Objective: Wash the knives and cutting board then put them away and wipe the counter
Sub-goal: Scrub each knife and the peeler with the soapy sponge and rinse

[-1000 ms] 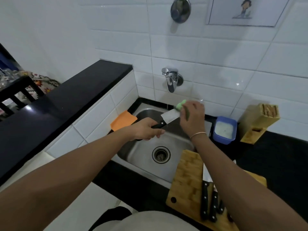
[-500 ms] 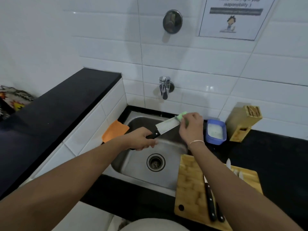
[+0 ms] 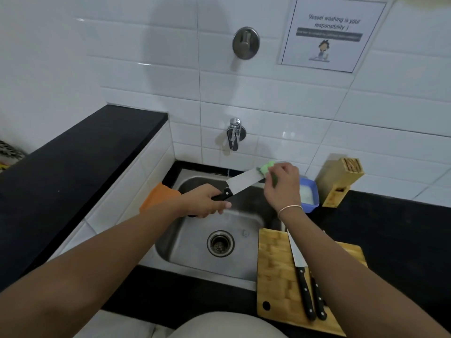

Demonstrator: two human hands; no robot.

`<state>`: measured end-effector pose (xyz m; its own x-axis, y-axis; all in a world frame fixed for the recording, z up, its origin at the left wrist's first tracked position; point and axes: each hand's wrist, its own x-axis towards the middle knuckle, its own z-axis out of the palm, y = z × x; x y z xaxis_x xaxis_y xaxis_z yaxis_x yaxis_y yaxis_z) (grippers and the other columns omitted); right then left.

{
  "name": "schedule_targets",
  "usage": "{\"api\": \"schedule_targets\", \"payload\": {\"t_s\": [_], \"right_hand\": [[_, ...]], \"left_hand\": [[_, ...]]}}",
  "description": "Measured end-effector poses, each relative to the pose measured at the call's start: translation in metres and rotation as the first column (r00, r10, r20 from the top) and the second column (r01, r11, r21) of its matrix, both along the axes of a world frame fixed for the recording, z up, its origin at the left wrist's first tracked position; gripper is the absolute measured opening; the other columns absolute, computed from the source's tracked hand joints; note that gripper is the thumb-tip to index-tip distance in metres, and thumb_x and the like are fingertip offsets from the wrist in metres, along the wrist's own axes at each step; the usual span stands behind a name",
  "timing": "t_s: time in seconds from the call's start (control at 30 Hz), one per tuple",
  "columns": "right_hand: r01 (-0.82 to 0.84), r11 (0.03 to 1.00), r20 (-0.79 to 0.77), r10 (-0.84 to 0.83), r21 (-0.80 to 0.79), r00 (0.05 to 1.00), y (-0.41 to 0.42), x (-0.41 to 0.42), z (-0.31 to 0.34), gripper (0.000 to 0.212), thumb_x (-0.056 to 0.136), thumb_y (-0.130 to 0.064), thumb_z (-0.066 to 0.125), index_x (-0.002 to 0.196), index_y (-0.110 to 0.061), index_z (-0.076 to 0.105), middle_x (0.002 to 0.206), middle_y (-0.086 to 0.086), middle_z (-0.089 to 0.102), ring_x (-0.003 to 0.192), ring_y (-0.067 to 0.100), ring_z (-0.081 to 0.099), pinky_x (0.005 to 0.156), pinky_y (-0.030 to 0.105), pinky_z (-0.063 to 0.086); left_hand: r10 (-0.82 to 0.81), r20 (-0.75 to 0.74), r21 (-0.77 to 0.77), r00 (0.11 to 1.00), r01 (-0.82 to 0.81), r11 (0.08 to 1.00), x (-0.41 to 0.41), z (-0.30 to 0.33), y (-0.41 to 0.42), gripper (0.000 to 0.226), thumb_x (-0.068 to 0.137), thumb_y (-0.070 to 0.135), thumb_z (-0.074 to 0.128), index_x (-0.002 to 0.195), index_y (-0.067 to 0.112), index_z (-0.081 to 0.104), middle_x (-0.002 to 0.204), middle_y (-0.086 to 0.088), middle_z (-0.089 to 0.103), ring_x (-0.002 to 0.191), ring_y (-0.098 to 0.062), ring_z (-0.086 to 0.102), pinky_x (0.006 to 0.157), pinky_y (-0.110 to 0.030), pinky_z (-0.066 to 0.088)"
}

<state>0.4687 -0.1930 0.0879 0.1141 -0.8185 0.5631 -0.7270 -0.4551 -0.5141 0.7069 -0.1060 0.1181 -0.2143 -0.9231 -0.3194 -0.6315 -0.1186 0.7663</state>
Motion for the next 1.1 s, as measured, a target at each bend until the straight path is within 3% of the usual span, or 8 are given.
{"api": "schedule_targets", "payload": {"t_s": [0.23, 0.33, 0.43, 0.6, 0.67, 0.83, 0.9, 1.1], "right_hand": [[-0.523, 0.833, -0.32, 0.453, -0.181, 0.832, 0.026, 0.036, 0.005, 0.014, 0.091, -0.012, 0.063, 0.096, -0.002, 0.071, 0.106, 0.017, 0.063, 0.099, 0.032, 0.056, 0.09, 0.038, 0.047], [-0.225, 0.967, -0.128, 0.21, -0.121, 0.969, 0.001, 0.009, 0.009, 0.016, 0.09, -0.011, 0.063, 0.099, -0.001, 0.07, 0.104, 0.017, 0.061, 0.1, 0.033, 0.054, 0.091, 0.041, 0.047], [0.039, 0.998, -0.017, -0.038, 0.047, 0.999, -0.013, 0.007, 0.014, 0.015, 0.092, -0.011, 0.062, 0.101, -0.002, 0.069, 0.104, 0.016, 0.058, 0.103, 0.032, 0.049, 0.092, 0.046, 0.047], [-0.456, 0.879, -0.225, 0.42, -0.139, 0.879, 0.022, 0.06, 0.004, 0.01, 0.087, -0.007, 0.064, 0.095, -0.003, 0.069, 0.104, 0.016, 0.062, 0.1, 0.029, 0.052, 0.091, 0.037, 0.045], [-0.522, 0.836, -0.251, 0.476, -0.17, 0.843, 0.021, 0.057, 0.002, 0.011, 0.087, -0.007, 0.065, 0.096, -0.003, 0.07, 0.107, 0.017, 0.063, 0.101, 0.029, 0.054, 0.093, 0.036, 0.045], [-0.206, 0.975, -0.106, 0.197, -0.083, 0.975, -0.022, 0.006, -0.003, 0.014, 0.087, -0.005, 0.066, 0.099, 0.0, 0.071, 0.104, 0.017, 0.063, 0.1, 0.033, 0.054, 0.088, 0.04, 0.047], [-0.072, 0.997, -0.029, 0.072, -0.004, 0.997, -0.033, -0.012, 0.001, 0.014, 0.089, -0.005, 0.066, 0.101, 0.0, 0.07, 0.104, 0.017, 0.062, 0.101, 0.034, 0.054, 0.088, 0.032, 0.041], [0.167, 0.974, 0.39, -0.215, 0.153, 0.895, -0.048, -0.024, 0.032, 0.014, 0.094, -0.017, 0.064, 0.1, -0.007, 0.071, 0.108, 0.01, 0.065, 0.099, 0.02, 0.058, 0.086, 0.012, 0.036]], "left_hand": [[0.006, -0.003, -0.024, 1.0, -0.006, 1.0, 0.008, 0.004, -0.005, 0.03, 0.098, 0.032, 0.068, 0.084, 0.006, 0.067, 0.062, -0.002, 0.05, 0.044, -0.012, 0.046, 0.042, -0.022, 0.04], [0.005, 0.021, -0.034, 1.0, -0.005, 0.999, 0.014, 0.005, -0.006, 0.035, 0.098, 0.032, 0.068, 0.088, -0.001, 0.068, 0.062, -0.003, 0.051, 0.045, -0.013, 0.046, 0.043, -0.021, 0.041], [-0.006, 0.053, -0.034, 0.999, 0.008, 0.999, 0.013, 0.006, -0.008, 0.034, 0.099, 0.032, 0.067, 0.088, 0.0, 0.067, 0.065, -0.004, 0.052, 0.045, -0.012, 0.046, 0.044, -0.02, 0.042], [0.012, 0.03, -0.045, 0.999, -0.011, 0.999, 0.011, 0.006, -0.01, 0.028, 0.1, 0.028, 0.065, 0.081, 0.008, 0.063, 0.06, -0.002, 0.049, 0.037, -0.008, 0.043, 0.039, -0.02, 0.038], [0.005, 0.022, -0.043, 1.0, -0.004, 0.999, 0.013, 0.006, -0.008, 0.027, 0.1, 0.027, 0.065, 0.08, 0.009, 0.063, 0.057, 0.0, 0.048, 0.037, -0.006, 0.043, 0.039, -0.02, 0.038], [-0.039, 0.107, -0.028, 0.994, 0.042, 0.999, 0.018, 0.008, -0.003, 0.028, 0.101, 0.032, 0.063, 0.083, 0.011, 0.064, 0.058, 0.004, 0.05, 0.042, -0.004, 0.045, 0.044, -0.017, 0.04], [-0.031, 0.101, -0.017, 0.994, 0.033, 0.999, 0.018, 0.006, -0.001, 0.029, 0.102, 0.035, 0.062, 0.085, 0.011, 0.064, 0.061, 0.003, 0.05, 0.043, -0.004, 0.045, 0.045, -0.017, 0.04], [0.074, 0.067, 0.025, 0.995, -0.076, 0.997, 0.017, -0.003, -0.007, 0.045, 0.108, 0.045, 0.041, 0.092, 0.009, 0.062, 0.07, -0.001, 0.049, 0.057, -0.014, 0.048, 0.053, -0.023, 0.042]]}}
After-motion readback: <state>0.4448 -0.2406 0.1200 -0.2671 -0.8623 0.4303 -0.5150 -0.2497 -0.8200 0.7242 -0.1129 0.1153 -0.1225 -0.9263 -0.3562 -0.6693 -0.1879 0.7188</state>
